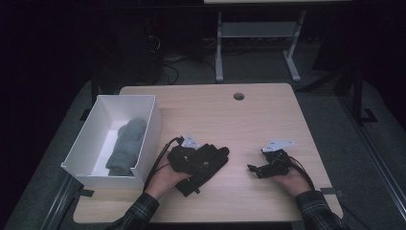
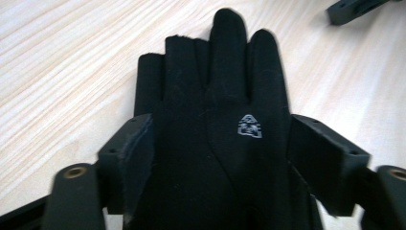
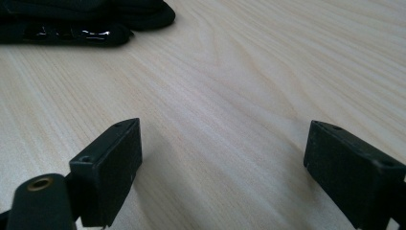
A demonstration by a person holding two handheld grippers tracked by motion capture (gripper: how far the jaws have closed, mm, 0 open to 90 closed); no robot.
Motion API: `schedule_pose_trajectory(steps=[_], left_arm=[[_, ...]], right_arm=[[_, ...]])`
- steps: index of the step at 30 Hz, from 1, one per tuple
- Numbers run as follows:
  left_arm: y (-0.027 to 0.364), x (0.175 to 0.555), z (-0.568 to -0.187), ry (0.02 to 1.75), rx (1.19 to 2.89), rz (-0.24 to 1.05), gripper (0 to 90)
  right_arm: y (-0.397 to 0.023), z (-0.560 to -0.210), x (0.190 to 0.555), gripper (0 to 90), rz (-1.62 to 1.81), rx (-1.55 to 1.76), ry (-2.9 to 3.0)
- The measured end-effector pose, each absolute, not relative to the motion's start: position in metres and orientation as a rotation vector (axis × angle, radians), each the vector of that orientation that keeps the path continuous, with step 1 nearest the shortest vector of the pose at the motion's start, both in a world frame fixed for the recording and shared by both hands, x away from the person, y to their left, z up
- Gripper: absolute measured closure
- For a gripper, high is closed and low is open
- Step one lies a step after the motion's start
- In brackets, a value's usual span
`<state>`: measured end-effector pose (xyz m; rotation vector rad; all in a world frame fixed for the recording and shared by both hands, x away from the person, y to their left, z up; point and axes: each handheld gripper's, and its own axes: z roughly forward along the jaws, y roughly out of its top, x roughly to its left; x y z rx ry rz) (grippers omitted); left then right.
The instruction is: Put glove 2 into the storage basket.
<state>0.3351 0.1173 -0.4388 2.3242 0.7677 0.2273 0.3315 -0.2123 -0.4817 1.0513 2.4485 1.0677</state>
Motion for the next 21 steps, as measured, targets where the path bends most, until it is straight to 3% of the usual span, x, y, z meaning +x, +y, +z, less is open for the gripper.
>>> schedule_pose_trajectory(steps=[3, 9, 17, 21], left_arm=[[0.116, 0.339, -0.444, 0.773, 2.341, 0.254, 18.2], [0.113, 0.338, -0.449, 0.756, 2.375, 0.276, 18.2], [0.112, 0.34, -0.458, 0.774, 2.396, 0.235, 19.5], [0.113, 0.34, -0.458, 0.77, 2.394, 0.216, 24.6]], right_arm=[[-0.212, -0.482, 0.332, 12.7, 1.068, 1.051, 2.448], [-0.212, -0.482, 0.331, 12.7, 1.067, 1.054, 2.45], [-0.212, -0.482, 0.331, 12.7, 1.066, 1.055, 2.451], [-0.212, -0.482, 0.331, 12.7, 1.065, 1.049, 2.452]])
